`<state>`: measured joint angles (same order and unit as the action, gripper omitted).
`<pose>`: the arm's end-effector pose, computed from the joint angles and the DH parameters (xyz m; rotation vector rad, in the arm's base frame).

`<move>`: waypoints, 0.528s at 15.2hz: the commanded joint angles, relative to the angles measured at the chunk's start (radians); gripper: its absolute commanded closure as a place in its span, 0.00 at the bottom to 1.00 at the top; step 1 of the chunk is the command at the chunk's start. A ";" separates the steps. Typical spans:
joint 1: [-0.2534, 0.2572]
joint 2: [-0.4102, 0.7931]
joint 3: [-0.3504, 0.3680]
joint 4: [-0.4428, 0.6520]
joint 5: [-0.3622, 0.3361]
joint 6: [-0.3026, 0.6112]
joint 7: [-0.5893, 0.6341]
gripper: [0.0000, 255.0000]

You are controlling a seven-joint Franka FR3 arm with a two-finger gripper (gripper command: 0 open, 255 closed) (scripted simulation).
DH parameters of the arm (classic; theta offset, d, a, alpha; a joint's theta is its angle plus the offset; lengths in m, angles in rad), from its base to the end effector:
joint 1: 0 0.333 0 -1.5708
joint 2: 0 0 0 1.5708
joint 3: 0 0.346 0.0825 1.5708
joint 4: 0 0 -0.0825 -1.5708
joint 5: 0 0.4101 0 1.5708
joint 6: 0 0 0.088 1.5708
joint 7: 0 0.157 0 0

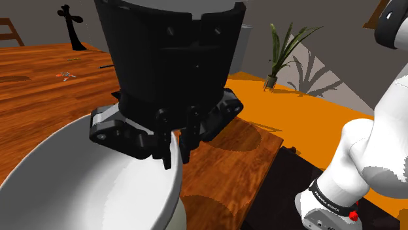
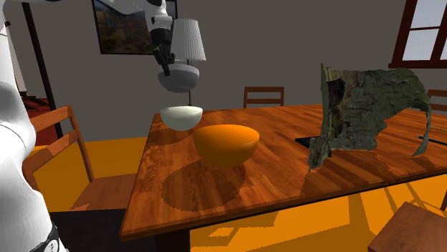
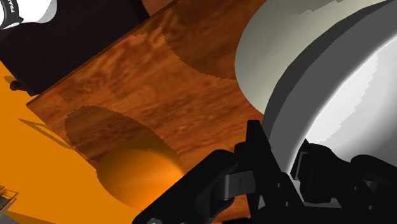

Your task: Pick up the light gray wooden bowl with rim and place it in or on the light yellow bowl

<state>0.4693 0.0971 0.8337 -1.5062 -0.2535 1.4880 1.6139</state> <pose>0.2151 0.5523 0.5929 2.9884 -0.4833 0.2596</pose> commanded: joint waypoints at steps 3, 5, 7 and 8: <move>-0.011 -0.019 -0.005 -0.070 0.013 0.060 -0.001 1.00; -0.015 -0.026 -0.006 -0.104 0.018 0.089 0.001 1.00; -0.018 -0.031 -0.008 -0.135 0.022 0.117 0.002 1.00; -0.019 -0.033 -0.009 -0.151 0.023 0.131 0.003 1.00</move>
<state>0.4515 0.0658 0.8261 -1.6408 -0.2313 1.6032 1.6164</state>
